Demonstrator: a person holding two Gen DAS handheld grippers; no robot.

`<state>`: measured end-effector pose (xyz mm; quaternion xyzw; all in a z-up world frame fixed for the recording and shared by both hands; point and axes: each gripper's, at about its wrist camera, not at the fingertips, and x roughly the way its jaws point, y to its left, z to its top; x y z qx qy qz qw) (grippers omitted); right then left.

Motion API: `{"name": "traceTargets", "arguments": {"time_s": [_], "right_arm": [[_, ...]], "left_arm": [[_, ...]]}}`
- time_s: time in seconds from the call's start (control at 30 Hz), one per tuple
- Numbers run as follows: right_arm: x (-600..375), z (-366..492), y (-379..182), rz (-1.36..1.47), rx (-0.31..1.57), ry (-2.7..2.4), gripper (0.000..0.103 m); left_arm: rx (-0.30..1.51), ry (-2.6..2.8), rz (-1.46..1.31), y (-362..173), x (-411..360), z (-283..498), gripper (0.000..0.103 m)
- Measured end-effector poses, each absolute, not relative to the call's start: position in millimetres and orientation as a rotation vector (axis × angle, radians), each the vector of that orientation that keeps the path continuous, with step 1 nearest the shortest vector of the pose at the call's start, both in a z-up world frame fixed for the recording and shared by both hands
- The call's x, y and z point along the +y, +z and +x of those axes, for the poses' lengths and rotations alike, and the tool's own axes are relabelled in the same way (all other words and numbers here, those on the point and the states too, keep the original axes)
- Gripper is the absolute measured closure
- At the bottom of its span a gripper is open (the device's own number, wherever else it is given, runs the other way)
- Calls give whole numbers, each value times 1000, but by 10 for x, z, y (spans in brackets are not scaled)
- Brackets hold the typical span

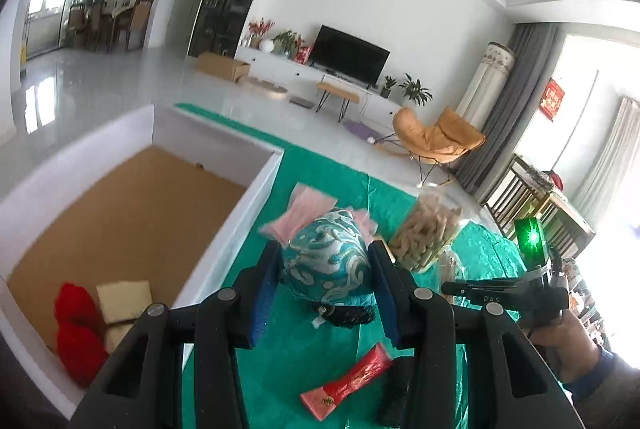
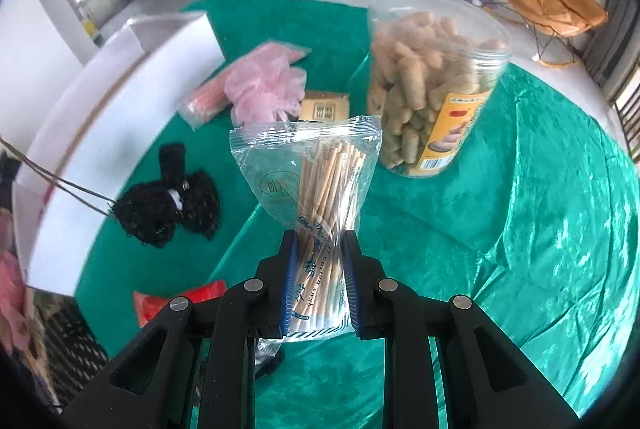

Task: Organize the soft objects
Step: 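Lower the teal pouch into the box with the left tool while the right tool drops the swab bag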

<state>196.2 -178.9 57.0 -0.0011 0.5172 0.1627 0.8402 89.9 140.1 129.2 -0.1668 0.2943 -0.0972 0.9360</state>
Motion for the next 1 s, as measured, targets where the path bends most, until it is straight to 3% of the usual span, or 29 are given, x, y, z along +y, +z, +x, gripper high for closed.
{"name": "traceTargets", "arguments": {"time_s": [0.33, 0.63, 1.0], "right_arm": [[-1687, 1953, 867, 60, 1017, 400, 80], [-1687, 1882, 899, 112, 999, 427, 80], [-1396, 1853, 1156, 186, 997, 550, 80]], "left_arm": [[576, -196, -358, 1650, 1558, 780, 59], [546, -270, -239, 2091, 1107, 891, 59], [581, -201, -300, 1956, 1572, 844, 59]]}}
